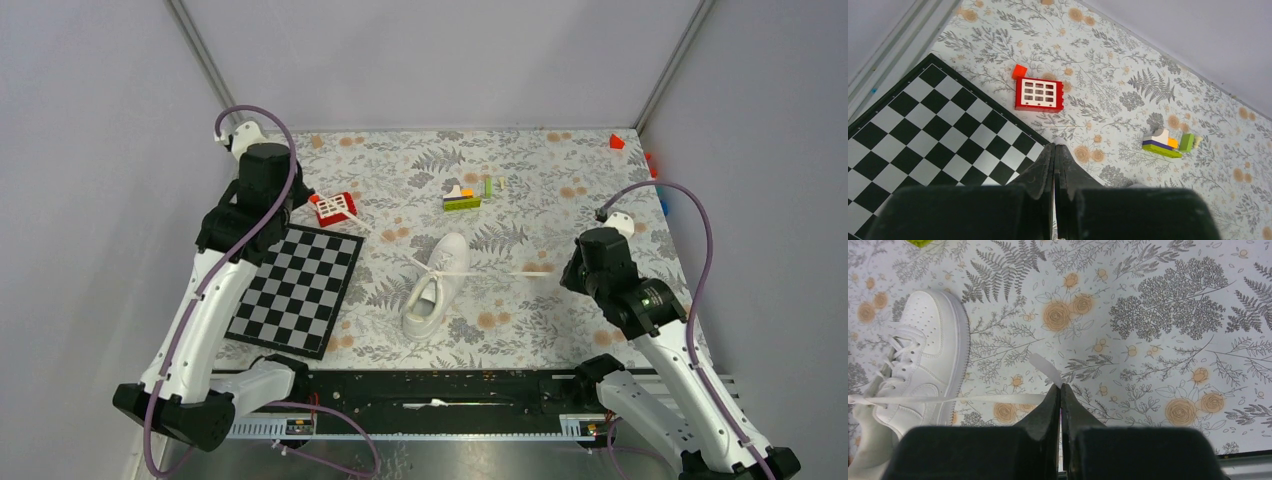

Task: Tie the shoes
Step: Tie the shoelace on the shoe.

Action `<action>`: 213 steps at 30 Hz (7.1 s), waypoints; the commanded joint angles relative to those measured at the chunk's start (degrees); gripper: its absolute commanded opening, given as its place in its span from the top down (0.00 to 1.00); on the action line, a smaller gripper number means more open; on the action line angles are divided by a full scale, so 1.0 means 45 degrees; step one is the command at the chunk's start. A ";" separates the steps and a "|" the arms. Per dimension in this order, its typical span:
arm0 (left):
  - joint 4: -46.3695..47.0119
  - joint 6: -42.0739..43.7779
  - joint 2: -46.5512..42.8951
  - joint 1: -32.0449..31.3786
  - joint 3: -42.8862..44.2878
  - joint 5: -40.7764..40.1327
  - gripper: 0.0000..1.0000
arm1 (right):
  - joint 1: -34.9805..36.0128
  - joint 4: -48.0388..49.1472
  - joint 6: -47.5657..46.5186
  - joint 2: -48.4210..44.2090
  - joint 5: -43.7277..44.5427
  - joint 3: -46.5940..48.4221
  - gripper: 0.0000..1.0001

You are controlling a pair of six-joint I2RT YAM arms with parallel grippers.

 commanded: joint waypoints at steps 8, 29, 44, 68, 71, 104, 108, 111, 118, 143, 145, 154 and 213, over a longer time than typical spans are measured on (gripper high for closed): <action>-0.0257 0.0796 -0.1065 0.0387 -0.1243 0.1671 1.00 | -0.0073 -0.0009 0.0070 -0.0277 0.0270 -0.0285 1.00; -0.0149 0.1435 -0.3811 -0.0704 0.0015 1.1974 1.00 | 0.1753 0.3692 -0.0746 0.8893 -0.4705 0.9656 1.00; 0.1977 -0.0059 -0.3741 -0.3346 0.0317 1.3102 1.00 | 0.3624 0.1456 0.0056 1.7351 -0.7193 1.9978 1.00; 0.4325 -0.0294 -0.0124 -0.6452 0.0052 1.2429 1.00 | 0.3288 -0.1076 -0.1948 1.6370 -0.6168 1.8291 0.24; 0.4514 -0.0303 0.0290 -0.6497 0.0113 1.2597 1.00 | 0.2347 -0.1074 -0.1971 1.4484 -0.5277 1.6854 0.14; 0.0555 0.0456 0.5764 -0.5880 0.4885 0.8296 0.06 | -0.3540 -0.0892 0.0536 -0.0312 -0.4893 0.1331 0.07; 0.0327 -0.0311 0.3612 -0.3987 0.1383 0.7547 0.23 | -0.2913 0.1933 0.3044 -0.0692 -0.7671 -0.1518 0.18; 0.0261 -0.0621 0.2705 -0.2682 -0.1680 0.7261 0.37 | -0.0439 0.2942 0.4481 -0.0619 -0.6663 -0.2570 0.19; 0.2098 -0.1301 0.2988 -0.2143 -0.5451 0.7837 0.47 | 0.1739 0.7094 0.8981 0.0742 -0.6527 -0.5262 0.30; 0.0461 -0.2239 0.3184 -0.3540 -0.4339 0.5962 0.44 | 0.1682 0.4225 1.0245 0.0068 -0.2987 -0.4631 0.32; 0.0618 -0.3178 0.3238 -0.2814 -0.4254 0.5081 0.35 | 0.1686 0.4424 1.0345 -0.0046 -0.2993 -0.4769 0.32; 0.4348 -0.8715 0.4234 -0.2615 -0.5396 0.8393 0.27 | 0.1680 0.4820 1.0492 -0.0377 -0.3367 -0.5210 0.34; 1.4639 -1.6279 0.6994 -0.2728 -1.0692 0.8398 1.00 | 0.1684 0.4149 1.0060 -0.0525 -0.3547 -0.4695 0.35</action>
